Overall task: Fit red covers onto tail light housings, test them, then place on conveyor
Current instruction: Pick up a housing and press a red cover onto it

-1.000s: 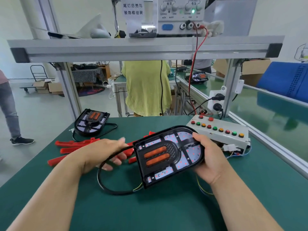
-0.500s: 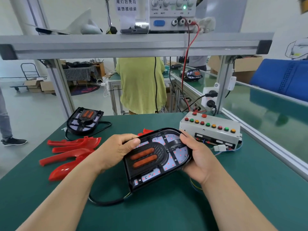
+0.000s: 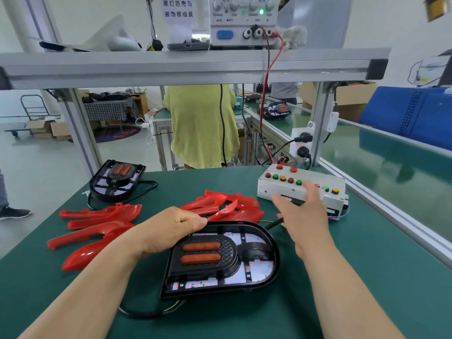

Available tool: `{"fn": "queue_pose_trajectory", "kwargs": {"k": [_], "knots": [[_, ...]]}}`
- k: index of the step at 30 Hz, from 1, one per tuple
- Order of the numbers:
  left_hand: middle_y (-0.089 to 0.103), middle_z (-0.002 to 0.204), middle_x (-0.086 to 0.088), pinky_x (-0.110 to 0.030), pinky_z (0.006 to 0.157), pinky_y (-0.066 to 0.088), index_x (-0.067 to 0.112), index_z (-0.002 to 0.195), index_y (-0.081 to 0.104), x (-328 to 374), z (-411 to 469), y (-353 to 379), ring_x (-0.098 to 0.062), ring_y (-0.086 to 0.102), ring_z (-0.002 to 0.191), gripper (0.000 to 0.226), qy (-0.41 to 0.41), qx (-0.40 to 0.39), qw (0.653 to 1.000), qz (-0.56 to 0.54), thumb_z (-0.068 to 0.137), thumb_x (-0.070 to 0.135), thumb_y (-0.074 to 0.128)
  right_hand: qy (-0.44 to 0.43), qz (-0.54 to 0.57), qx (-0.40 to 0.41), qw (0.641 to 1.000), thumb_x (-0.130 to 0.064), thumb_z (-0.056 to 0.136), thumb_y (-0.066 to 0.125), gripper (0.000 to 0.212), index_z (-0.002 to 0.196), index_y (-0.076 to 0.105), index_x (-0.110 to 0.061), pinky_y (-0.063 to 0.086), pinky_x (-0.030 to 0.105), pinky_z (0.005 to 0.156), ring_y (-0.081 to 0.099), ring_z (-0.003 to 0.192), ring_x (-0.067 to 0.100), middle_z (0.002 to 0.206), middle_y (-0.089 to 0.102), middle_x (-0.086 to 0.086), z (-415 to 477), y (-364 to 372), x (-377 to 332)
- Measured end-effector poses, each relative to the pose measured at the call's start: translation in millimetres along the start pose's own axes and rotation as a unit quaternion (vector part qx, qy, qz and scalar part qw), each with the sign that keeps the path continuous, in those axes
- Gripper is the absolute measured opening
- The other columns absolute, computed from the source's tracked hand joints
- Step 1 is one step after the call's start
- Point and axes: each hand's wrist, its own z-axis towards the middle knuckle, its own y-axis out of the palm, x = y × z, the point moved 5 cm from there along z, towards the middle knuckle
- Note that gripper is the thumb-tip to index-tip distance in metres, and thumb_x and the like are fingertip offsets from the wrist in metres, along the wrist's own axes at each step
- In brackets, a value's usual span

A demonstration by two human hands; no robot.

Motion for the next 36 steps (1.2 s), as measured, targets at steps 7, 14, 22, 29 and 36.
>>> {"fn": "queue_pose_trajectory", "kwargs": {"k": [7, 14, 22, 29, 36], "knots": [[0.028, 0.066, 0.007, -0.022, 0.057, 0.025, 0.018, 0.062, 0.036, 17, 0, 11, -0.006, 0.028, 0.06, 0.045, 0.043, -0.028, 0.999, -0.009, 0.099, 0.04, 0.053, -0.122, -0.166, -0.039, 0.978, -0.032, 0.092, 0.057, 0.027, 0.118, 0.063, -0.027, 0.043, 0.03, 0.084, 0.06, 0.092, 0.023, 0.13, 0.048, 0.006, 1, 13, -19], [0.033, 0.066, 0.009, -0.027, 0.063, 0.029, 0.019, 0.063, 0.042, 7, 6, 18, -0.005, 0.034, 0.061, 0.045, -0.004, -0.021, 0.999, -0.027, 0.096, 0.045, 0.057, -0.117, -0.353, -0.265, 0.889, -0.039, 0.105, 0.034, 0.061, 0.158, 0.009, -0.024, 0.038, 0.036, 0.083, 0.052, 0.1, 0.027, 0.113, 0.06, 0.01, -7, 41, 5], [0.032, 0.061, 0.006, -0.031, 0.064, 0.028, 0.019, 0.06, 0.038, -1, 9, 24, -0.01, 0.033, 0.057, 0.057, -0.029, -0.003, 0.997, -0.064, 0.076, 0.069, 0.06, -0.128, -0.374, -0.267, 0.879, -0.065, 0.091, 0.047, 0.04, 0.078, 0.061, -0.03, 0.041, 0.03, 0.074, 0.055, 0.083, 0.009, 0.093, 0.055, -0.007, -4, 21, 10], [0.057, 0.063, 0.007, -0.032, 0.071, 0.043, 0.019, 0.072, 0.069, -10, 10, 22, -0.006, 0.053, 0.061, 0.049, -0.051, 0.025, 0.997, -0.054, 0.074, 0.068, 0.064, -0.145, -0.342, -0.396, 0.84, -0.061, 0.087, 0.061, 0.037, 0.093, 0.073, -0.027, 0.047, 0.034, 0.096, 0.062, 0.095, 0.009, 0.105, 0.066, -0.004, -12, 20, 6], [0.071, 0.077, 0.015, -0.029, 0.076, 0.051, 0.038, 0.075, 0.072, -9, 7, 2, 0.001, 0.064, 0.07, 0.02, -0.06, 0.171, 0.983, -0.028, 0.086, 0.054, 0.065, -0.143, -0.33, -0.397, 0.844, -0.029, 0.084, 0.077, 0.007, 0.09, 0.076, -0.024, 0.049, 0.035, 0.098, 0.064, 0.104, 0.015, 0.11, 0.069, -0.001, -9, 23, 11]]}}
